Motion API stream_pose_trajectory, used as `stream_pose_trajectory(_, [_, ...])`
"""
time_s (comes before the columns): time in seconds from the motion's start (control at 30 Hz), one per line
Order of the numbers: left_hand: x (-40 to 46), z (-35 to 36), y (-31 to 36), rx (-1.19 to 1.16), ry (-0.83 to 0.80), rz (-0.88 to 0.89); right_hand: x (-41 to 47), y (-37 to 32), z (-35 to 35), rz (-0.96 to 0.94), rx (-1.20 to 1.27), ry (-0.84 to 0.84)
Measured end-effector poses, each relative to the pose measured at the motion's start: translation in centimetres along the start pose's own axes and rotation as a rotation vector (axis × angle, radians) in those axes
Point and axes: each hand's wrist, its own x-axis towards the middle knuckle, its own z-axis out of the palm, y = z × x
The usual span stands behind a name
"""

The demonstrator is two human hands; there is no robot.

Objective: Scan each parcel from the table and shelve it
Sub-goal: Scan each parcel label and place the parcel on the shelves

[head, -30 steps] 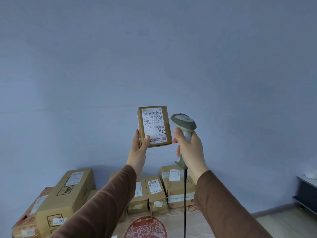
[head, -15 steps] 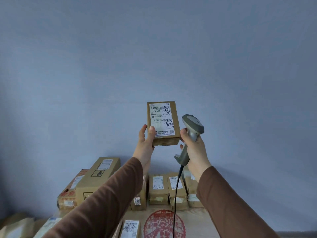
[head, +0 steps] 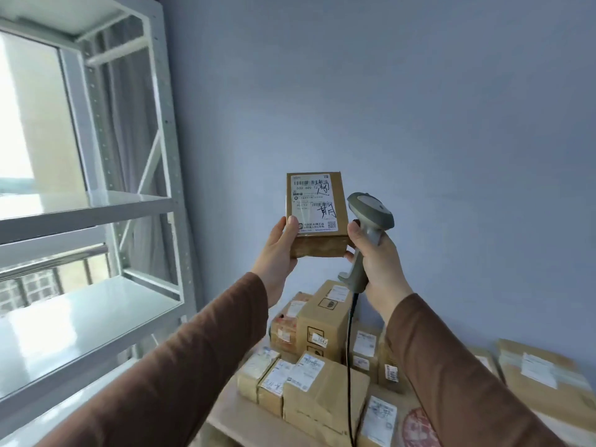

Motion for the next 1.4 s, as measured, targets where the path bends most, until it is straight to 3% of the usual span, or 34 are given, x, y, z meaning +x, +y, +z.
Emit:
stream_pose_trajectory(0.37, [-11.2, -28.1, 11.5, 0.221, 0.254, 0.044, -11.0, 3.1, 29.3, 0.081, 0.159, -0.317])
stream_pose_trajectory(0.67, [-19.7, -44.7, 19.3, 0.291, 0.513, 0.082, -18.0, 3.5, 49.5, 0.091, 0.227, -0.528])
stream_pose_trajectory(1.03, [-23.7, -60.8, 25.8, 0.418, 0.780, 0.102, -22.9, 4.1, 68.6, 0.226, 0.255, -0.799])
stream_pose_trajectory(1.4, [-25.7, -71.8, 30.2, 0.316, 0.961, 0.080, -25.5, 3.0, 81.5, 0.412, 0.129, -0.943])
